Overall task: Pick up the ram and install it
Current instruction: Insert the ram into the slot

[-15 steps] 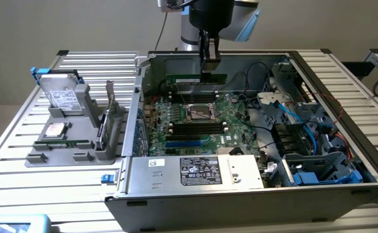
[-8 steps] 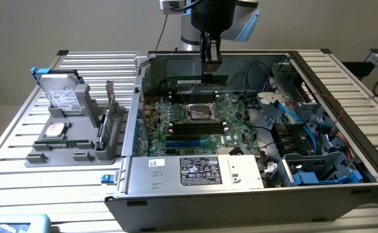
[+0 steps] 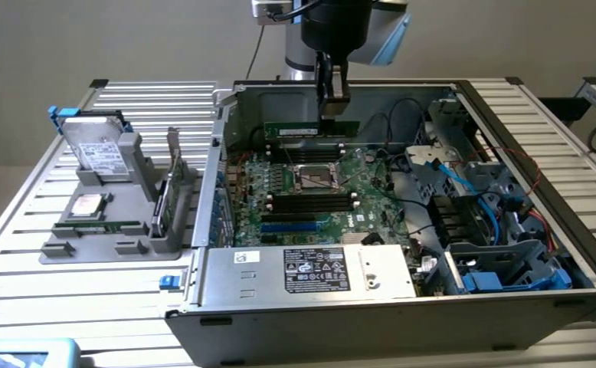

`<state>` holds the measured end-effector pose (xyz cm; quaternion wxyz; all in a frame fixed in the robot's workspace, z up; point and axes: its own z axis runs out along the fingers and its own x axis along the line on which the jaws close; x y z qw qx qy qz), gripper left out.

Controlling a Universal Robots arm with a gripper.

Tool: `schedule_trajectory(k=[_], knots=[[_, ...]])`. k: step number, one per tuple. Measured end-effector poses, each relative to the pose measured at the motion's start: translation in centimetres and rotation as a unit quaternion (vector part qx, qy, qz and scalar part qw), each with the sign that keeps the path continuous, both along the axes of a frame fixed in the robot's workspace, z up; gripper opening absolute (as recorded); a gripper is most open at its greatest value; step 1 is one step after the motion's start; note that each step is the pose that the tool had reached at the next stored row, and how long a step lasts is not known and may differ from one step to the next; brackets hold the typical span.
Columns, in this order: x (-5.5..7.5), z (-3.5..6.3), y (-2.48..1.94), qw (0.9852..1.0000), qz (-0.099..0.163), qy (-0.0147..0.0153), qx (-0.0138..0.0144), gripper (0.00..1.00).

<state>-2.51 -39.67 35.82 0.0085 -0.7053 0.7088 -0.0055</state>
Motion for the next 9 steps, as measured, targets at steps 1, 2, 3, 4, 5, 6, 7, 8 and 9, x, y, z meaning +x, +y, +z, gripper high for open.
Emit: schedule_trajectory(k=[1, 2, 3, 4, 5, 6, 7, 8, 9], knots=[[0.0, -0.15, 0.01, 1.0000, 0.000, 0.0000, -0.0013, 0.13], [0.0, -0.28, 0.02, 1.0000, 0.000, 0.0000, -0.0021, 0.13], [0.0, -0.45, 0.03, 1.0000, 0.000, 0.0000, -0.0029, 0.13], [0.1, -0.60, 0.03, 1.0000, 0.000, 0.0000, -0.0035, 0.13], [0.1, -0.75, 0.03, 1.0000, 0.000, 0.0000, -0.0039, 0.13], [0.1, -0.91, 0.03, 1.0000, 0.000, 0.0000, -0.0042, 0.13], [0.1, -1.05, 0.03, 1.0000, 0.001, 0.0000, -0.0046, 0.13], [0.1, -1.19, 0.04, 1.0000, 0.001, 0.0000, -0.0051, 0.13], [0.2, -1.31, 0.03, 1.0000, 0.001, 0.0001, -0.0058, 0.13]])
